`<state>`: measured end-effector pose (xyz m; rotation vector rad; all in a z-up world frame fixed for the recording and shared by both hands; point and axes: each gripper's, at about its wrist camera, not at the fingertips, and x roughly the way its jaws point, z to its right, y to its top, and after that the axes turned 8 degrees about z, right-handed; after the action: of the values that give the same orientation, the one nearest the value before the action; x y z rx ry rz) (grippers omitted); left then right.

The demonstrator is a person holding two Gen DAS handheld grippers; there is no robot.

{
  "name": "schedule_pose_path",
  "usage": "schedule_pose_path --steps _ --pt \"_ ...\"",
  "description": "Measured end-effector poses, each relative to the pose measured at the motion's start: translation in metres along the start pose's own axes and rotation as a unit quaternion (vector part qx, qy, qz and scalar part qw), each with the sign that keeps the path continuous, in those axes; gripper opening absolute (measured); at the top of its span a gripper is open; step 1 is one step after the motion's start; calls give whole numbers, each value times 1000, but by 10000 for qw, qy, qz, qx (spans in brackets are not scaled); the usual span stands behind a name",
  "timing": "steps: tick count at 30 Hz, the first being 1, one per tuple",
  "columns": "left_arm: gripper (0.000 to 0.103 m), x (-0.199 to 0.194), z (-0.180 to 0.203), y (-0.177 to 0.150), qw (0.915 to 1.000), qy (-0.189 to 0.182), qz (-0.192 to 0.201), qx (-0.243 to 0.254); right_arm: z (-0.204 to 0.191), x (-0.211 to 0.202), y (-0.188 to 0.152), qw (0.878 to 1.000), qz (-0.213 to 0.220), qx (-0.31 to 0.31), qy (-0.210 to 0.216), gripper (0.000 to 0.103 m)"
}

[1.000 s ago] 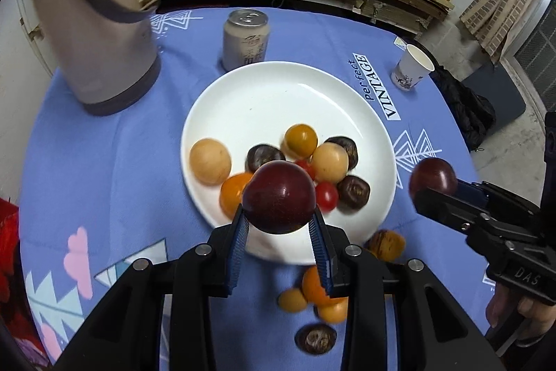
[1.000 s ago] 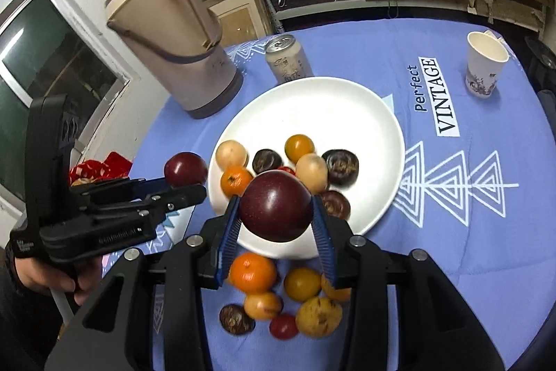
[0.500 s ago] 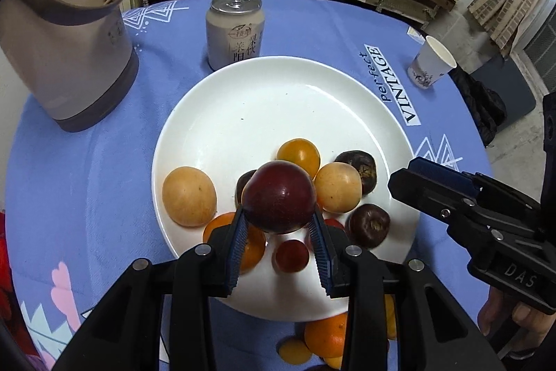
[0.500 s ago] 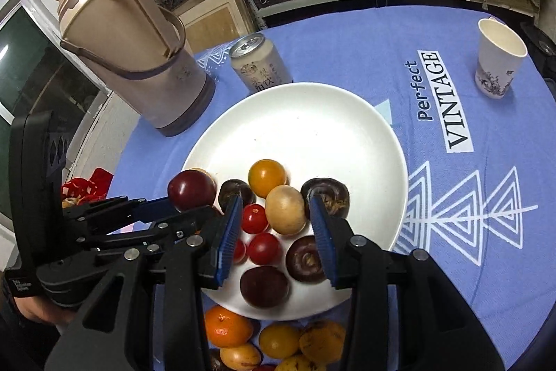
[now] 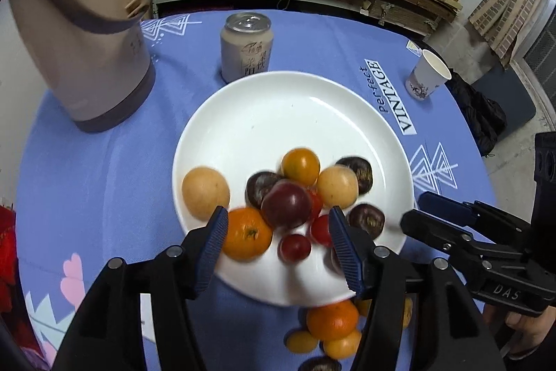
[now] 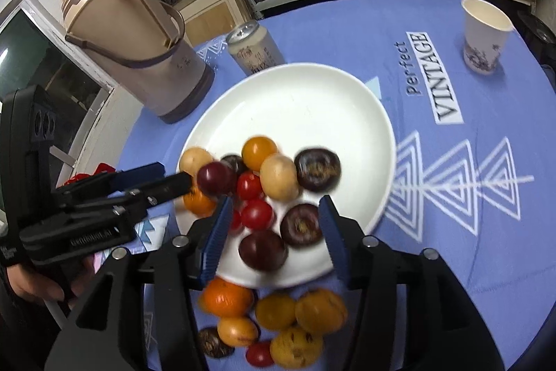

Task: Organize fruits
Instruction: 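Carry both dark red plums onto the plate and open both tools, then move both open tools back to the fruit pile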

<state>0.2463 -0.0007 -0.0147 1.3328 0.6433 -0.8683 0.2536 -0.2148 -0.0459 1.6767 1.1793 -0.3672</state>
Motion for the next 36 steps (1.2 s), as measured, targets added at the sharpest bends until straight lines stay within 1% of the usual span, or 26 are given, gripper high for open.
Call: schedule_pose_path --steps 3,5,6,10,11,14,19,21,23,28,36 --pt "62 -6 -3 -13 9999 40 -92 -49 5 -8 -15 9999 -89 49 -119 54" --pt "62 -10 -5 -24 9998 39 -175 -104 9 -15 -27 9997 -136 94 -193 61" --pt "62 -12 -6 -31 9997 44 -219 -125 9 -18 -32 9996 -163 101 -209 62" --pt "62 -20 -8 -58 9990 84 -415 -163 10 -28 -53 9992 -287 109 -269 63" --pt "62 -21 -7 -62 9989 90 -442 -160 10 -29 -57 9991 -302 119 -282 65" --pt "62 -27 -5 -75 9986 107 -514 -100 8 -37 -71 9989 -344 137 -302 66" --pt "62 -37 2 -90 9984 92 -558 -43 1 -45 -82 9989 -365 109 -292 68" --pt "66 -40 5 -96 9982 96 -588 -11 -1 -48 -86 9988 -359 103 -307 71" --pt "66 -42 9 -100 9981 135 -596 62 -3 -52 -91 9988 -361 100 -329 74" --pt "66 -42 18 -112 9974 134 -690 143 -2 -58 -101 9985 -381 143 -361 80" --pt "66 -29 37 -137 9944 61 -986 363 6 -66 -111 9980 -425 221 -413 81"
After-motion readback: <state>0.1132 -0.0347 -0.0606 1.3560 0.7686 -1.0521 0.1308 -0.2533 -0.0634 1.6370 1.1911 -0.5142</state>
